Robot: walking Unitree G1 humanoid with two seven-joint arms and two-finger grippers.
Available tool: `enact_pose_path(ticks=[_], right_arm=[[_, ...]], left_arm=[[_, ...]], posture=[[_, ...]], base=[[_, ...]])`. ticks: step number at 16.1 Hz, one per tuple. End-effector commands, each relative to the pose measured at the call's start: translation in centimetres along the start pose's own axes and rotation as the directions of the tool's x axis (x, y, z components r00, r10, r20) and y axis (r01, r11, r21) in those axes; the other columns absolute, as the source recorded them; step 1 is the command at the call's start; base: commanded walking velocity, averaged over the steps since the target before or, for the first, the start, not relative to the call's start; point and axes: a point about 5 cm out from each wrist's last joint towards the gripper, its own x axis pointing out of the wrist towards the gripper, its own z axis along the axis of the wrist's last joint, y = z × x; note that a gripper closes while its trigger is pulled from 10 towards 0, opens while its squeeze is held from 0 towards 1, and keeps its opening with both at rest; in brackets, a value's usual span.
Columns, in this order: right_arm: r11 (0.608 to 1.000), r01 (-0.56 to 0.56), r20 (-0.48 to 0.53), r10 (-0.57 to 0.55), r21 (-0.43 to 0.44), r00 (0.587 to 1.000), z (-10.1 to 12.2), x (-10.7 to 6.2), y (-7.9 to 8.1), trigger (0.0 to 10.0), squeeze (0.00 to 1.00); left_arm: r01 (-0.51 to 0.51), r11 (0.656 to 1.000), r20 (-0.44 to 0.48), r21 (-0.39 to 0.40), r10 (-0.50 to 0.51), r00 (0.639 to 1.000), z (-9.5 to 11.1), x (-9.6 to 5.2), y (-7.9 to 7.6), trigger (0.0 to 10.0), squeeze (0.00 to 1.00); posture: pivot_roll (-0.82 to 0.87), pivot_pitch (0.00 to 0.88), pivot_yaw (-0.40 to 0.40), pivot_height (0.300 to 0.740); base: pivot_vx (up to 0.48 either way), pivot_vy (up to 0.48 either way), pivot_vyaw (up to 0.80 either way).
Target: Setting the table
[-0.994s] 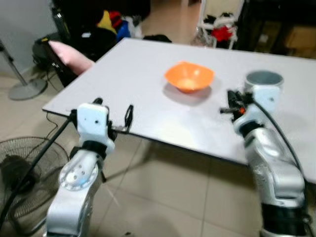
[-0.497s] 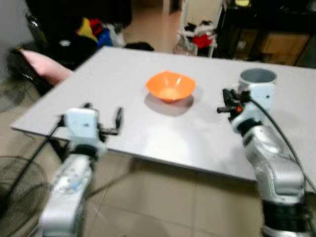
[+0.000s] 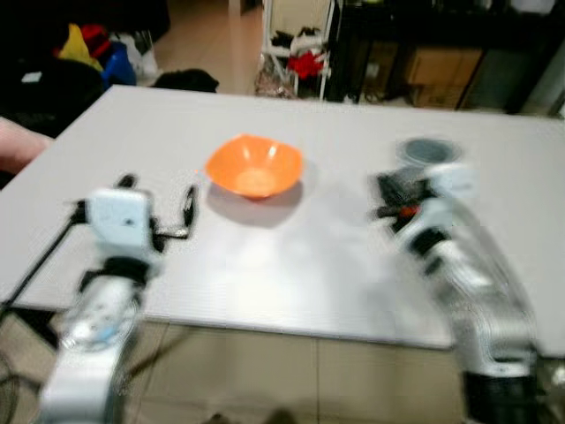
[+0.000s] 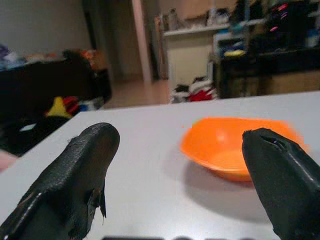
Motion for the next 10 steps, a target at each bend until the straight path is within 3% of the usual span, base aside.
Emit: enact_pose_path(ticks=[1, 4, 5, 10], right_arm=[[0.999, 0.032, 0.016, -0.032, -0.007, 0.999, 0.5, -0.1, -1.0, 10.0, 0.00], [0.990, 0.106, 0.043, -0.103, -0.089, 0.994, 0.9, 0.7, -1.5, 10.0, 0.00], [0.988, 0.074, 0.083, -0.063, -0.134, 0.995, 1.2, 1.0, -1.4, 10.0, 0.00], [0.999, -0.041, 0.050, 0.040, 0.018, 0.998, 0.4, 1.2, -0.8, 10.0, 0.00]], left_arm=[[0.024, 1.000, 0.006, -0.003, -0.024, 1.000, 0.3, -0.1, -0.4, 10.0, 0.00], [0.043, 0.999, 0.000, -0.004, -0.043, 0.999, 0.3, -0.2, -0.6, 10.0, 0.00], [0.057, 0.998, -0.001, -0.015, -0.057, 0.998, 0.3, -0.2, -1.0, 10.0, 0.00], [0.077, 0.996, -0.013, -0.033, -0.078, 0.997, 0.1, -0.4, -1.6, 10.0, 0.00]], posture=[[-0.10, 0.018, 0.000, 0.740], [-0.09, 0.014, 0.002, 0.740], [-0.09, 0.014, 0.002, 0.740], [-0.08, 0.008, -0.003, 0.740]], base=[[0.326, 0.000, 0.00], [0.325, 0.000, 0.00], [0.326, 0.000, 0.00], [0.325, 0.000, 0.00]])
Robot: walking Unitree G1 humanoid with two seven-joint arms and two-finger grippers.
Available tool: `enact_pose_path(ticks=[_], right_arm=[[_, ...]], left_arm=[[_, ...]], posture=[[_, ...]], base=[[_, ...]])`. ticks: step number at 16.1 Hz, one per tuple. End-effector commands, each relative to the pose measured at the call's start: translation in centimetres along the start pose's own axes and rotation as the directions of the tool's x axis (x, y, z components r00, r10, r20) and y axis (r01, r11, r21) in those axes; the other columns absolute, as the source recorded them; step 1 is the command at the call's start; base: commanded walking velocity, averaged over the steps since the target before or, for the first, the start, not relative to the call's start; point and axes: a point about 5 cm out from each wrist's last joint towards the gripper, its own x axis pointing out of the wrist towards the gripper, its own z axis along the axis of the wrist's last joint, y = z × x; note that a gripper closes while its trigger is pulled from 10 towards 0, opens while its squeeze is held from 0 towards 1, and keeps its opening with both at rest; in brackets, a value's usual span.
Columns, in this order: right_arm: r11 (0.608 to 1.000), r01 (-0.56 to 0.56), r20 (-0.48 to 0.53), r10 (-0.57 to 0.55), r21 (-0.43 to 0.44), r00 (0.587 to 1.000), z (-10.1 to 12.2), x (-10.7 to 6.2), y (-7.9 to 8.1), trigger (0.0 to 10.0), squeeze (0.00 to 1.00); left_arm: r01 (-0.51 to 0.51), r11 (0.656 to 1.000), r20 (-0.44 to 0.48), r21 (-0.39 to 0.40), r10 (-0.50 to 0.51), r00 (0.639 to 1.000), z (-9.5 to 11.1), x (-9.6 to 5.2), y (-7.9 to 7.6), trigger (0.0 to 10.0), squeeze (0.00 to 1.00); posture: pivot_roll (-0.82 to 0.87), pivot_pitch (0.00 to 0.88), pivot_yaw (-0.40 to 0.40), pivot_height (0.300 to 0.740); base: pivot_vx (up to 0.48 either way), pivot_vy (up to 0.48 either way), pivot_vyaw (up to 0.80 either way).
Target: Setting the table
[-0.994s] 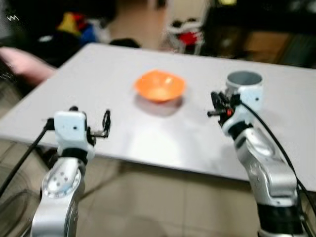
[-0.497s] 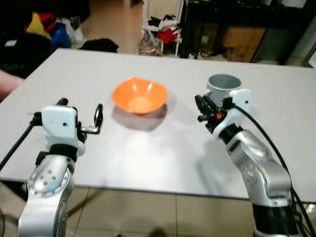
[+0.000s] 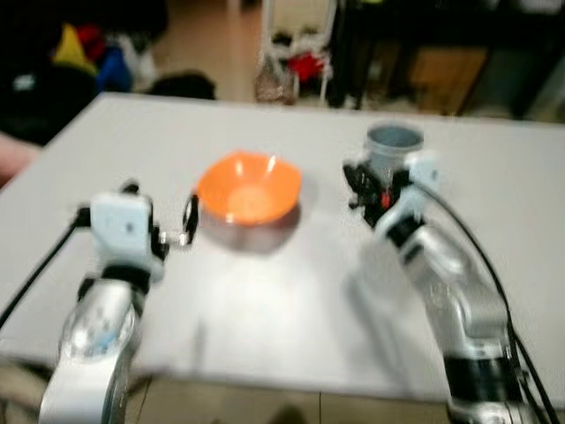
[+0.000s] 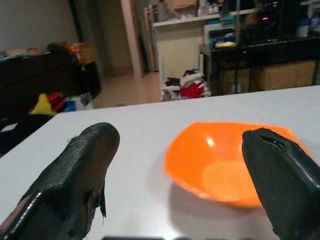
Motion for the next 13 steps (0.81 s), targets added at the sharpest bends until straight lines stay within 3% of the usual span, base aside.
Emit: enact_pose_path(ticks=[1, 4, 8, 9, 13], right_arm=[[0.999, 0.005, -0.007, -0.005, 0.032, 1.000, -0.2, -0.3, -0.9, 10.0, 0.00], [0.994, -0.086, -0.022, 0.088, 0.074, 0.996, -0.8, -0.2, -0.6, 10.0, 0.00], [0.987, -0.148, -0.037, 0.150, 0.066, 0.988, -2.2, -0.4, -2.1, 10.0, 0.00], [0.990, -0.142, -0.040, 0.143, 0.020, 0.989, -2.6, 0.0, -2.6, 10.0, 0.00], [0.983, -0.160, -0.008, 0.161, 0.088, 0.987, -3.2, 1.5, -3.8, 10.0, 0.00]], left_arm=[[0.020, 1.000, 0.003, -0.005, -0.020, 1.000, 0.2, 0.0, -0.5, 10.0, 0.00], [0.060, 0.997, 0.019, -0.039, -0.060, 0.998, 0.4, -0.2, -0.7, 10.0, 0.00], [0.243, 0.968, 0.026, -0.061, -0.242, 0.970, 0.7, -0.7, -2.1, 10.0, 0.00], [0.288, 0.956, 0.022, -0.052, -0.287, 0.958, 0.8, -0.8, -2.4, 10.0, 0.00], [0.418, 0.905, 0.030, -0.071, -0.417, 0.908, 1.3, -1.0, -2.9, 10.0, 0.00]], posture=[[-0.08, 0.005, -0.003, 0.740], [-0.07, 0.000, -0.005, 0.740], [-0.06, 0.000, 0.002, 0.740], [-0.06, 0.000, 0.004, 0.740], [-0.04, 0.008, 0.013, 0.740]], base=[[0.326, 0.000, 0.00], [0.109, 0.000, 0.00], [0.000, 0.000, 0.00], [0.000, 0.000, 0.00], [0.000, 0.000, 0.00]])
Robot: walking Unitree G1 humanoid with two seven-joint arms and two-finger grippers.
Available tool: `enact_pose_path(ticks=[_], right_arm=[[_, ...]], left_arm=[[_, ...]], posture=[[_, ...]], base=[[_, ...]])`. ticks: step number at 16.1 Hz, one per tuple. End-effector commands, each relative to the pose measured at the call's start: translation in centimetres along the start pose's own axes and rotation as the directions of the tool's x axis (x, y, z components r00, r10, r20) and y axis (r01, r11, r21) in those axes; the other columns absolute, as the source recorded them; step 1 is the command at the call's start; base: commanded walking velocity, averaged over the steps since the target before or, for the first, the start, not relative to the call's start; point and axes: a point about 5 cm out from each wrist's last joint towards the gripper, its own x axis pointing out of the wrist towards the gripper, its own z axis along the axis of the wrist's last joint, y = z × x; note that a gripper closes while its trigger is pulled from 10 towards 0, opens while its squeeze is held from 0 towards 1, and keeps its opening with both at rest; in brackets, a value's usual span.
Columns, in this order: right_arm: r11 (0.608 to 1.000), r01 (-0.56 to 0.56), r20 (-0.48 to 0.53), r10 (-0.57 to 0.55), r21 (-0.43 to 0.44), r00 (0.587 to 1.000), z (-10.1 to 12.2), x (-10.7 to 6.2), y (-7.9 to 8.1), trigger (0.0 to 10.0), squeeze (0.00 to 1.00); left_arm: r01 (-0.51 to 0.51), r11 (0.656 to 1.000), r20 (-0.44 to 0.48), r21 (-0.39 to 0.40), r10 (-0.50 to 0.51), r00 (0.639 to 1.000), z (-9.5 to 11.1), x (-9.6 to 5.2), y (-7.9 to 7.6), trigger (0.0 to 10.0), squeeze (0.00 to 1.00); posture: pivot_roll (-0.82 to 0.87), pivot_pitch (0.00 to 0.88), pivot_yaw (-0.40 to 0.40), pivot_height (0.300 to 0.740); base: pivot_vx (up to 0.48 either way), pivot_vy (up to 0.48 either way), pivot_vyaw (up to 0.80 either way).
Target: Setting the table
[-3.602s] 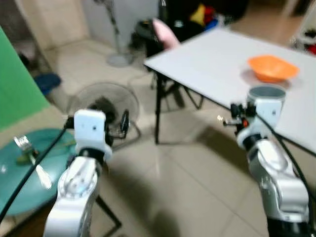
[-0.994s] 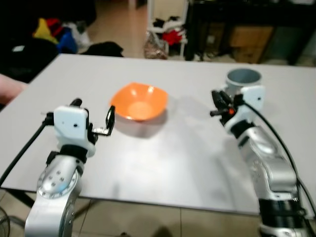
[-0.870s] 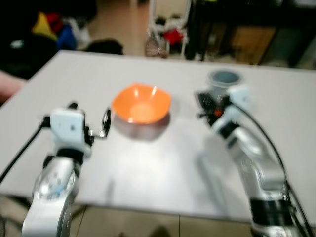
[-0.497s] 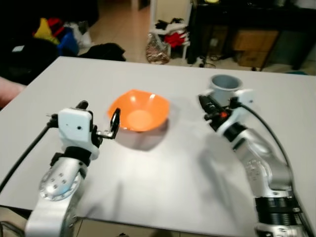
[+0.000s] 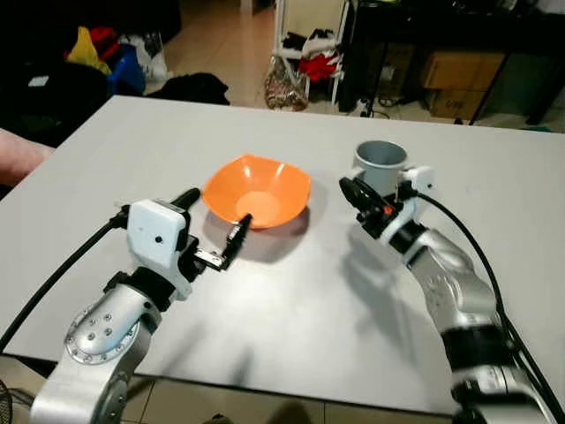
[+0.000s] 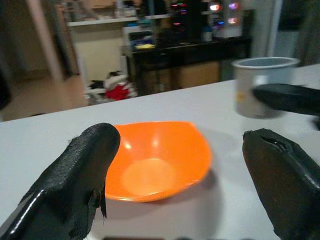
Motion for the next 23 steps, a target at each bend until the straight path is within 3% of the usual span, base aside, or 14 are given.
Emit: enact_pose_path(ticks=[1, 4, 9, 12, 15, 16, 17, 23], right_arm=[[1.000, -0.011, 0.010, 0.011, 0.011, 1.000, -0.1, 0.3, -0.4, 10.0, 0.00], [1.000, 0.008, -0.049, -0.009, -0.019, 0.999, -1.0, 1.8, -1.3, 10.0, 0.00], [0.998, 0.000, -0.052, -0.003, -0.064, 0.999, -0.9, 3.4, -1.1, 10.0, 0.00], [1.000, 0.016, -0.045, -0.015, 0.024, 0.999, -1.5, 3.3, -1.3, 10.0, 0.00], [0.997, 0.056, -0.041, -0.054, 0.051, 0.998, -2.2, 2.6, -1.8, 10.0, 0.00], [0.996, 0.070, -0.039, -0.068, 0.059, 0.997, -2.3, 2.5, -1.9, 10.0, 0.20], [0.993, 0.086, -0.034, -0.084, 0.075, 0.996, -2.5, 2.3, -2.1, 10.0, 1.00], [0.991, 0.086, 0.045, -0.091, 0.103, 0.995, -2.5, 0.9, -2.9, 10.0, 1.00]], left_arm=[[0.065, 0.998, 0.001, -0.005, -0.065, 0.998, 0.4, 0.1, -0.5, 10.0, 0.00], [0.175, 0.984, -0.019, -0.015, -0.175, 0.984, 0.7, 0.1, -1.3, 10.0, 0.00], [0.201, 0.979, -0.033, -0.022, -0.202, 0.979, 1.4, -1.3, -1.5, 10.0, 0.00], [0.211, 0.977, -0.050, -0.039, -0.213, 0.976, 1.7, -2.1, -2.2, 10.0, 0.00], [0.214, 0.975, -0.069, -0.050, -0.217, 0.974, 1.7, -2.6, -2.5, 10.0, 0.00], [0.216, 0.975, -0.071, -0.052, -0.219, 0.973, 1.7, -2.6, -2.6, 10.0, 0.00], [0.221, 0.974, -0.072, -0.057, -0.224, 0.972, 1.8, -2.6, -2.7, 10.0, 0.00], [0.278, 0.954, -0.104, -0.114, -0.290, 0.951, 0.9, -2.6, -3.3, 10.0, 0.00]], posture=[[-0.03, 0.016, 0.016, 0.740], [0.00, 0.063, 0.030, 0.740], [0.06, 0.154, 0.028, 0.740], [0.10, 0.188, 0.018, 0.740], [0.11, 0.203, 0.023, 0.740], [0.11, 0.202, 0.025, 0.740], [0.11, 0.199, 0.026, 0.740], [0.08, 0.147, 0.026, 0.740]], base=[[0.000, 0.000, 0.00], [0.000, 0.000, 0.00], [0.000, 0.000, 0.00], [0.000, 0.000, 0.00], [0.000, 0.000, 0.00], [0.000, 0.000, 0.00], [0.000, 0.000, 0.00], [0.000, 0.000, 0.00]])
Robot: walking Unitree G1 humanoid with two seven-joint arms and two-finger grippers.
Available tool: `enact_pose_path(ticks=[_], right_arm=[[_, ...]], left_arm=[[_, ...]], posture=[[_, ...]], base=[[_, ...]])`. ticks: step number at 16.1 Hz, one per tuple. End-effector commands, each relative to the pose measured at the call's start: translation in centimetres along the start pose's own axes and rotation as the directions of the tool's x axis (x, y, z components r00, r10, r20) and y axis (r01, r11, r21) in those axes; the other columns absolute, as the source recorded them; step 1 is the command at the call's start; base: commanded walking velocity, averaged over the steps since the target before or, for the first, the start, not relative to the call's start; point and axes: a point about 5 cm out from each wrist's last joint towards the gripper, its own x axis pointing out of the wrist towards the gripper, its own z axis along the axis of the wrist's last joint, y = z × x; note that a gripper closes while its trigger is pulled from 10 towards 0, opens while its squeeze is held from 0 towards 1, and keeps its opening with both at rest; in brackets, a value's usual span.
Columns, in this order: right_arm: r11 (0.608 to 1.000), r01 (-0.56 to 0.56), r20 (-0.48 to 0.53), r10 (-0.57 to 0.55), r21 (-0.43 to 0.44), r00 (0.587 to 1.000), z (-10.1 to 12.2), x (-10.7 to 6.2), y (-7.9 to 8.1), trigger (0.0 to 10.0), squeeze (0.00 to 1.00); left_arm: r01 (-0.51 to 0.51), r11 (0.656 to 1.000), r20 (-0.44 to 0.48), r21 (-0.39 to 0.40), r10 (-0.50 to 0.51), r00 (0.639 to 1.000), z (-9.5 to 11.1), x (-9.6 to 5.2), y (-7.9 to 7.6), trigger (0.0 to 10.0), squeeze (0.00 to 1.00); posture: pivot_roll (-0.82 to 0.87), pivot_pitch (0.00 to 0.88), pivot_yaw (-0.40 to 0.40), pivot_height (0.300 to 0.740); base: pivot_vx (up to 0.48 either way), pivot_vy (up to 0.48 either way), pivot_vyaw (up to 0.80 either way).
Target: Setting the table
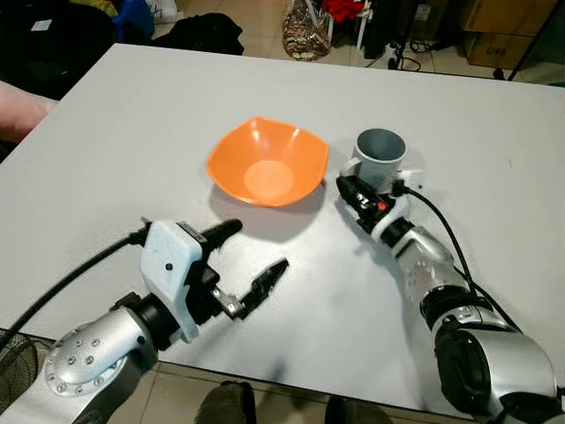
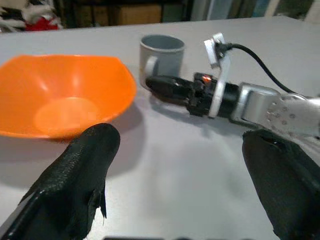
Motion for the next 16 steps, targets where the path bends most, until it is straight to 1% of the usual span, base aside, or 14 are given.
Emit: enact_pose_path(ticks=[1, 2, 3, 6, 7, 8, 9, 10, 11, 12, 13, 14, 15, 16], right_arm=[[1.000, 0.007, 0.035, -0.007, 0.004, 0.999, 0.2, -0.7, -0.5, 10.0, 1.00], [1.000, 0.002, 0.043, -0.002, 0.001, 0.999, 0.2, -0.8, -0.6, 10.0, 1.00], [0.999, -0.032, 0.076, 0.031, 0.011, 0.997, 0.5, -1.1, -0.5, 10.0, 1.00], [0.995, -0.098, 0.120, 0.099, -0.014, 0.988, 0.9, -1.8, -0.4, 10.0, 1.00], [0.994, -0.109, 0.132, 0.111, -0.025, 0.985, 1.1, -2.1, -0.4, 10.0, 1.00], [0.989, -0.137, 0.150, 0.143, -0.051, 0.978, 1.6, -2.7, -0.3, 10.0, 1.00], [0.988, -0.141, 0.162, 0.150, -0.068, 0.975, 2.0, -3.4, -0.2, 10.0, 1.00], [0.990, -0.116, 0.155, 0.128, -0.083, 0.980, 2.8, -4.5, -0.2, 10.0, 1.00], [0.990, -0.116, 0.155, 0.128, -0.083, 0.980, 2.8, -4.5, -0.2, 10.0, 1.00], [0.988, -0.074, 0.142, 0.093, -0.138, 0.985, 3.7, -5.6, 0.4, 10.0, 1.00], [0.979, -0.037, 0.128, 0.063, -0.199, 0.990, 4.3, -6.5, 1.1, 10.0, 0.56], [0.977, -0.032, 0.124, 0.059, -0.212, 0.991, 4.4, -6.7, 1.4, 10.0, 0.56], [0.963, -0.014, 0.062, 0.032, -0.270, 0.998, 4.3, -7.3, 2.8, 10.0, 0.00], [0.948, -0.001, 0.057, 0.020, -0.320, 0.998, 4.4, -7.6, 3.4, 10.0, 0.00]], left_arm=[[0.017, 1.000, -0.032, -0.018, -0.018, 0.999, -0.7, 0.1, -0.1, 10.0, 0.00], [0.017, 1.000, -0.031, -0.019, -0.017, 0.999, -0.7, 0.1, -0.1, 10.0, 0.00], [0.018, 1.000, -0.031, -0.019, -0.018, 0.999, -0.8, 0.3, 0.0, 10.0, 0.00], [0.015, 1.000, -0.019, -0.016, -0.015, 1.000, -0.8, 0.6, 0.3, 10.0, 0.00], [0.013, 1.000, -0.017, -0.015, -0.014, 1.000, -0.8, 0.6, 0.4, 10.0, 0.00], [0.009, 1.000, -0.012, -0.018, -0.009, 1.000, -0.9, 0.6, 0.4, 10.0, 0.00], [-0.002, 1.000, -0.010, -0.023, 0.002, 1.000, -1.1, 0.6, 0.4, 10.0, 0.00], [-0.047, 0.999, -0.016, -0.024, 0.047, 0.999, -1.6, 0.5, 0.5, 10.0, 0.00], [-0.047, 0.999, -0.016, -0.024, 0.047, 0.999, -1.6, 0.5, 0.5, 10.0, 0.00], [-0.166, 0.986, -0.003, -0.030, 0.166, 0.986, -1.9, 0.3, 1.3, 10.0, 0.00], [-0.309, 0.951, 0.017, -0.023, 0.309, 0.951, -2.0, 0.0, 2.3, 10.0, 0.00], [-0.343, 0.939, 0.021, -0.019, 0.344, 0.939, -2.0, -0.1, 2.5, 10.0, 0.00], [-0.468, 0.884, 0.032, 0.007, 0.467, 0.884, -2.0, -0.3, 3.1, 10.0, 0.00], [-0.512, 0.859, 0.034, 0.023, 0.511, 0.859, -2.0, -0.3, 3.3, 10.0, 0.00]], posture=[[0.07, 0.129, 0.024, 0.740], [0.07, 0.126, 0.023, 0.740], [0.05, 0.113, 0.024, 0.740], [0.02, 0.077, 0.022, 0.740], [0.02, 0.077, 0.022, 0.740], [0.00, 0.052, 0.020, 0.740], [0.00, 0.044, 0.018, 0.740], [-0.02, 0.018, 0.014, 0.740], [-0.02, 0.018, 0.014, 0.740], [-0.03, 0.007, 0.014, 0.740], [-0.04, 0.003, 0.017, 0.740], [-0.04, 0.003, 0.017, 0.740], [-0.05, 0.000, 0.026, 0.740], [-0.05, 0.000, 0.029, 0.740]], base=[[0.000, 0.000, 0.00], [0.000, 0.000, 0.00], [0.000, 0.000, 0.00], [0.000, 0.000, 0.00], [0.000, 0.000, 0.00], [0.000, 0.000, 0.00], [0.000, 0.000, 0.00], [0.000, 0.000, 0.00], [0.000, 0.000, 0.00], [0.000, 0.000, 0.00], [0.000, 0.000, 0.00], [0.000, 0.000, 0.00], [0.000, 0.000, 0.00], [0.000, 0.000, 0.80]])
